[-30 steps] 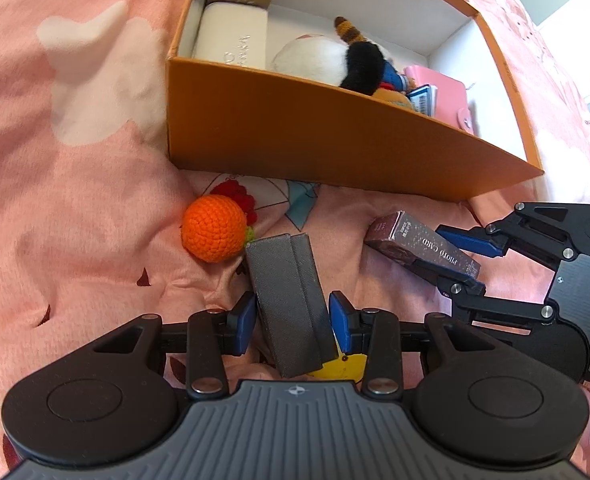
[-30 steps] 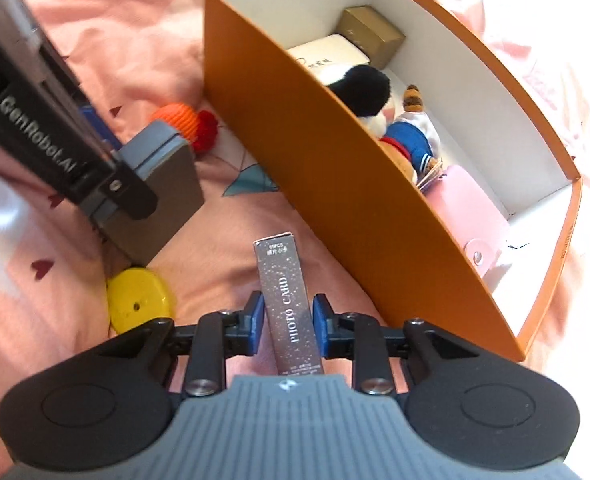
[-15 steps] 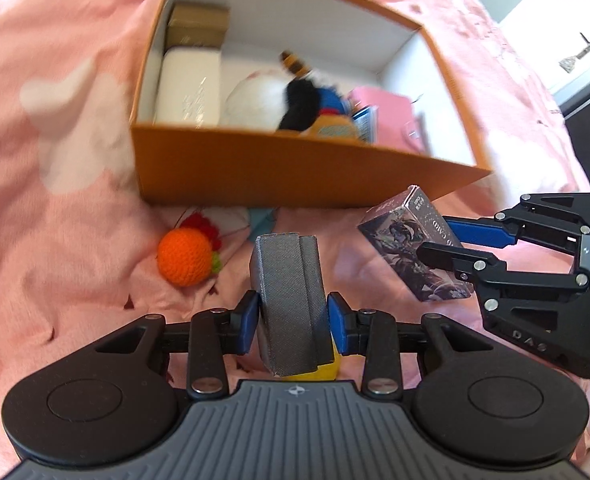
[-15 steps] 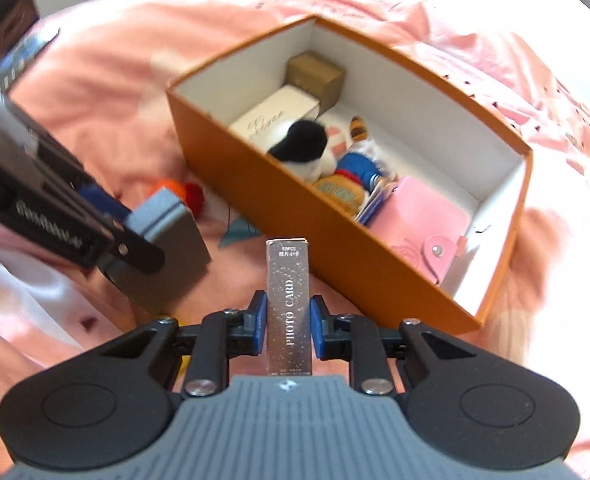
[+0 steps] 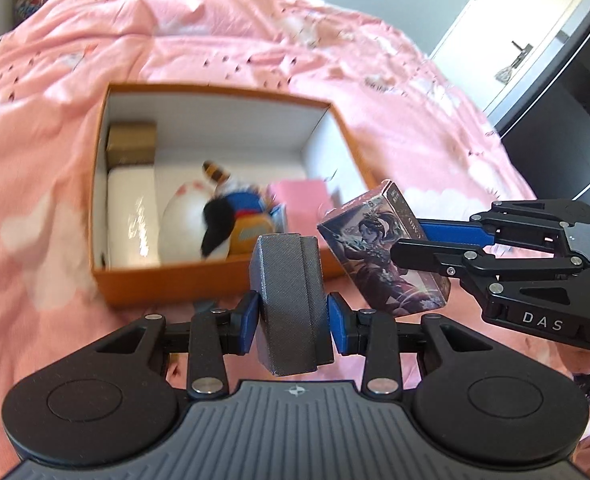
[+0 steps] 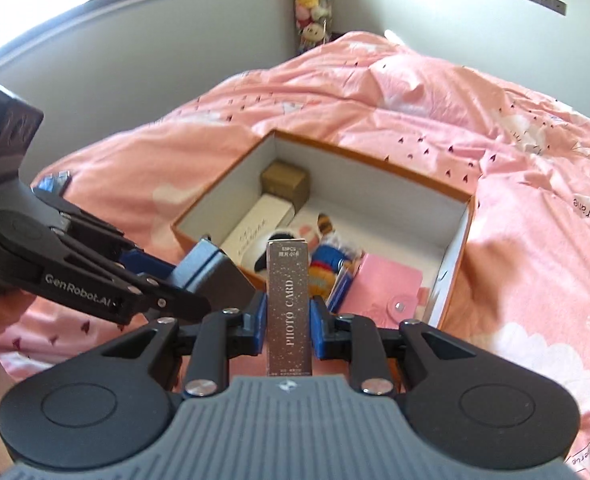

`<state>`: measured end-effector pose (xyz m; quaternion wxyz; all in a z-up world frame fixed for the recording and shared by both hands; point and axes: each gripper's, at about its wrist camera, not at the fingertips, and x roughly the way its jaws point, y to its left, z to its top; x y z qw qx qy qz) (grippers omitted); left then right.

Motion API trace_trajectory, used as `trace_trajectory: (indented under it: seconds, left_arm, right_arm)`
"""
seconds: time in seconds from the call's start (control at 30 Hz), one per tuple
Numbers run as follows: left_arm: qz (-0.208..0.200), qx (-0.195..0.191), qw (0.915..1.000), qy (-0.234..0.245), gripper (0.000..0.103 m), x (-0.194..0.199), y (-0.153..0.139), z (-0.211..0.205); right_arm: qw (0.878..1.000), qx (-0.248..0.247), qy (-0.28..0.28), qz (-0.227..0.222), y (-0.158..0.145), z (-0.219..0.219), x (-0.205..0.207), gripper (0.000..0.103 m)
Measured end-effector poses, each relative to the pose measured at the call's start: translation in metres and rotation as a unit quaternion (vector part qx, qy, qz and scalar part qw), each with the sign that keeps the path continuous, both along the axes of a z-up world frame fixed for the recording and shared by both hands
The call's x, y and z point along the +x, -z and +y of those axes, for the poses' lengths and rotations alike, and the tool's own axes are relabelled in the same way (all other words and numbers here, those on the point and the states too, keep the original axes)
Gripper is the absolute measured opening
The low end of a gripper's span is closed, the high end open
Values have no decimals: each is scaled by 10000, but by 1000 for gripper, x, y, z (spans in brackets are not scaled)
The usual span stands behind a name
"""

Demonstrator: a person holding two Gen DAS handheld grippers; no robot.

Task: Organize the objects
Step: 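Lift the photo card with the right tool while the left tool carries the grey case over the box, then lower the grey case into the box with the left tool while the right tool holds the photo card above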

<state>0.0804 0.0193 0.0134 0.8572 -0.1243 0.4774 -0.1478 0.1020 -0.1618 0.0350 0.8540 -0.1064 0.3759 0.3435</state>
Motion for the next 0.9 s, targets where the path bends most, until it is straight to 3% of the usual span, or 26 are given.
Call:
trace_trajectory:
  seconds: [0.37, 0.63, 0.9]
  left_arm:
    - [-503, -82, 9987, -48, 41, 42, -21, -6]
    - [-657, -189, 9975, -185, 41, 83, -16, -3]
    - [-702, -37, 9975, -104, 41, 124, -4, -8]
  right_arm:
    - [9969, 426, 582, -304, -22, -8, 34, 23]
    - [9925, 562, 1058, -254, -14, -9, 74, 23]
    - [9884, 580, 1399, 62, 5, -9, 120, 23]
